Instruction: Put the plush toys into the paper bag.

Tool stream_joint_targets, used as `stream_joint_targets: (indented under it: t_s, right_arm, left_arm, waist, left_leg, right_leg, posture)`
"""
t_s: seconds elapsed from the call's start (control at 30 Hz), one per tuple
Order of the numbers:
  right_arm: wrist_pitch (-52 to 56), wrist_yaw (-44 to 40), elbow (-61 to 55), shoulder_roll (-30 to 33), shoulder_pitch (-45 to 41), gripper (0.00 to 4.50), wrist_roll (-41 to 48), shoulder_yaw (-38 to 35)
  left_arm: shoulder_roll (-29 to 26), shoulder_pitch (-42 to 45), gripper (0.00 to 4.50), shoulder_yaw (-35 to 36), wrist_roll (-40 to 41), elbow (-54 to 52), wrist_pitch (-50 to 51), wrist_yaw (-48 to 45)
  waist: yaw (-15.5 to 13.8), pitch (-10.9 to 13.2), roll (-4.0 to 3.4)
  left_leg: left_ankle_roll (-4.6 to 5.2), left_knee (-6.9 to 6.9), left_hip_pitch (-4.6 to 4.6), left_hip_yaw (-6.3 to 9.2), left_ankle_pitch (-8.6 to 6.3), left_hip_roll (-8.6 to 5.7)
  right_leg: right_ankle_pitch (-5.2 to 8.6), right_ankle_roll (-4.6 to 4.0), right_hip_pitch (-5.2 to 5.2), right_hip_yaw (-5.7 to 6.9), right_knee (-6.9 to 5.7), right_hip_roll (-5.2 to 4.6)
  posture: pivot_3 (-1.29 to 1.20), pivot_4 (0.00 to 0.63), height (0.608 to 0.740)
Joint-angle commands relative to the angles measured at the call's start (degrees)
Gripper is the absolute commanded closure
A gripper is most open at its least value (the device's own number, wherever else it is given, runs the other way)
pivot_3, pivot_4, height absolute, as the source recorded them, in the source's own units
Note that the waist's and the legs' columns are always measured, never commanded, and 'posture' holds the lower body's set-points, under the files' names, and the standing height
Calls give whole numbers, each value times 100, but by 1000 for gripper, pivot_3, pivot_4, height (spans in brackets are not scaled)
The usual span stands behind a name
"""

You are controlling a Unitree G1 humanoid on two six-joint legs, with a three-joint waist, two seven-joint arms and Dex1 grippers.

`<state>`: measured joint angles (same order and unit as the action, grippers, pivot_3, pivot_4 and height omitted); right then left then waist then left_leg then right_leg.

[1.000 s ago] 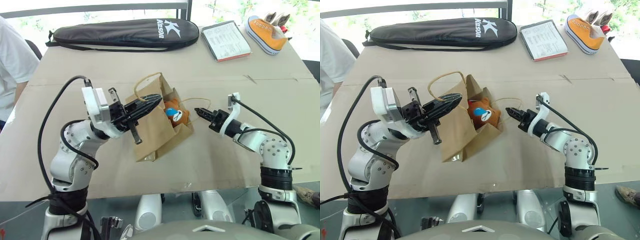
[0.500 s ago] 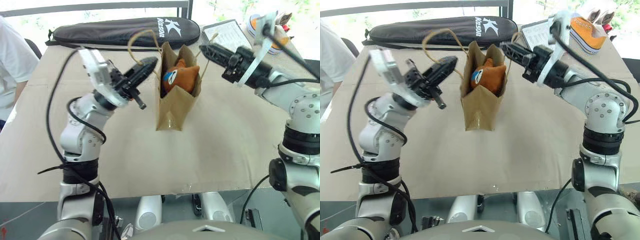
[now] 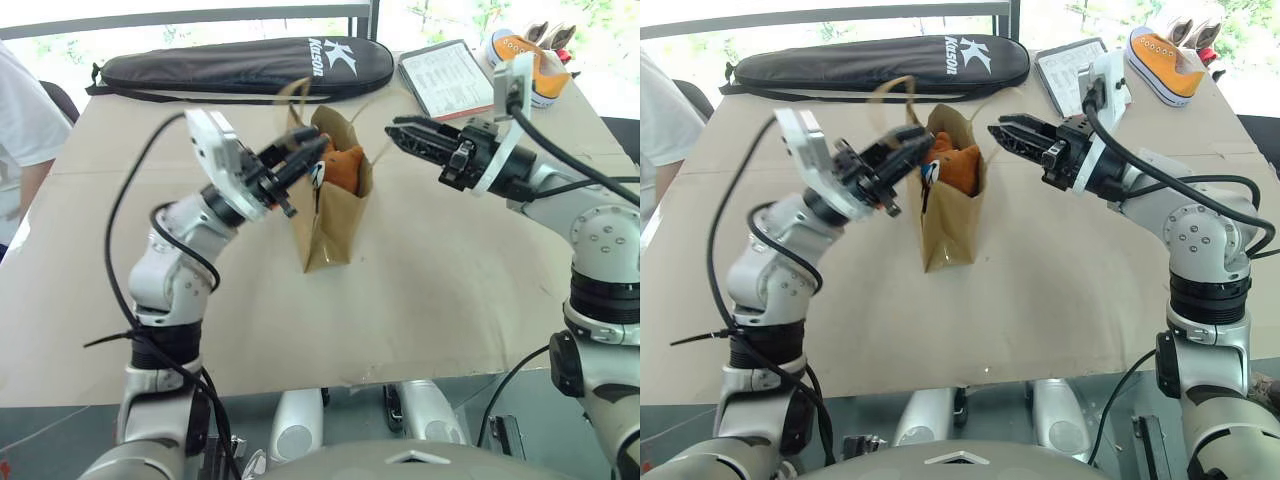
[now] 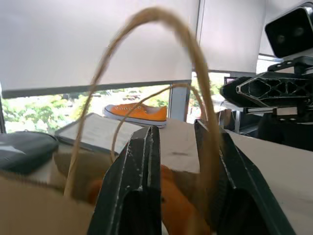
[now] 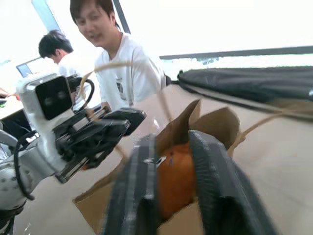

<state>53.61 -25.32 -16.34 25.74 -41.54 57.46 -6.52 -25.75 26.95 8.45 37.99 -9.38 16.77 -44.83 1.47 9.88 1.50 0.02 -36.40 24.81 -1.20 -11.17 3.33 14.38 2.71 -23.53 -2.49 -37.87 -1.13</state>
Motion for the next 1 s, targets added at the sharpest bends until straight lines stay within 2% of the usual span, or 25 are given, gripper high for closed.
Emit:
stream_joint_targets:
  t_s: [0.03,0.2,0.23,0.3,0.37,0.4,0.47,0.5,0.6,0.67,0.77,0.9,0.93,1.0]
  right_arm:
    - [-47,-22,-74,-5,131,4455,-82,-18]
    - [91,-9,-435,99,448,4455,-9,-35]
    - [97,-41,-511,124,563,4077,10,-49]
    - [116,-138,-697,205,803,3780,8,12]
    - [88,-190,-824,292,971,3025,-155,175]
    - [52,-244,-874,373,1031,2400,-331,334]
    - [-99,-302,-869,438,1097,1639,-699,620]
    - [-167,-326,-832,436,1105,1114,-831,710]
    - [-467,-458,-599,416,1033,1114,-1386,1098]
    - [-762,-570,-357,393,944,1114,-1873,1436]
    - [-1233,-580,201,135,712,1917,-2556,1841]
    - [-1607,-809,587,-270,519,3762,-2957,2131]
    - [-1668,-897,656,-368,485,4420,-3007,2189]
    - [-1748,-1083,761,-547,437,4420,-3036,2257]
  left_arm:
    - [-28,77,3086,-14,86,82,-94,-387]
    - [-229,-243,3086,296,423,-69,202,-626]
    - [-312,-329,2678,415,705,-147,443,-677]
    - [-516,-508,2413,561,1060,-290,845,-742]
    - [-701,-657,1739,633,1161,-423,1021,-790]
    - [-755,-678,1115,700,1181,-448,1102,-670]
    - [-921,-730,445,797,1210,-512,1292,-530]
    - [-998,-769,15,825,1231,-561,1355,-530]
    - [-1392,-1170,15,1167,1600,-909,1785,-574]
    - [-1666,-1730,15,1516,1701,-1215,1967,-587]
    - [-1905,-2496,0,1746,1684,-1697,2143,-504]
    - [-1625,-2866,0,1456,1448,-2245,2048,40]
    - [-1530,-2885,0,1350,1310,-2322,1986,183]
    - [-1370,-2871,0,1180,1062,-2410,1904,469]
  waist:
    - [-23,0,1]
    - [-46,1,0]
    - [-43,1,0]
    - [-33,1,1]
    - [-35,1,0]
    - [-38,1,0]
    - [-44,0,2]
    - [-46,0,2]
    - [-23,0,1]
    - [15,0,1]
    - [83,1,1]
    - [32,2,0]
    - [19,1,0]
    - [5,1,1]
  left_leg:
    - [0,0,4,-4,0,-2]
    - [1,3,4,-2,0,0]
    - [0,3,3,-2,0,1]
    - [0,4,4,-1,0,3]
    - [0,4,3,1,0,5]
    - [0,4,3,1,0,5]
    - [0,3,0,-2,0,4]
    - [0,1,0,-1,0,5]
    - [-1,-1,-1,-3,0,4]
    - [-1,1,-1,-5,0,5]
    - [-1,9,-3,-5,-1,6]
    - [-2,9,-1,-3,0,7]
    - [-2,7,0,-4,0,7]
    - [-2,6,-2,-7,0,4]
  right_leg:
    - [0,0,-1,-3,3,-3]
    - [0,-1,-6,-2,-2,-1]
    - [0,-1,-6,-2,-2,0]
    - [0,-1,-6,-2,-3,0]
    - [1,-1,-6,0,-2,1]
    - [1,-1,-6,0,-3,1]
    - [1,-1,-5,-1,-3,-1]
    - [2,-1,-5,-1,-3,0]
    - [2,-1,-5,-3,-4,0]
    - [2,-2,-7,-6,-3,0]
    - [3,-4,-10,-6,-1,-1]
    - [3,-5,-13,-2,-4,-3]
    - [3,-6,-12,-2,-5,-4]
    - [2,-5,-9,-4,-3,-7]
  posture:
    - [0,150,740]
    - [0,150,740]
    - [0,150,740]
    - [0,150,740]
    - [0,150,740]
    - [0,150,740]
    - [0,150,740]
    - [0,150,740]
    - [0,150,740]
    - [0,150,740]
    - [0,150,740]
    - [0,150,740]
    - [0,150,740]
    - [0,150,740]
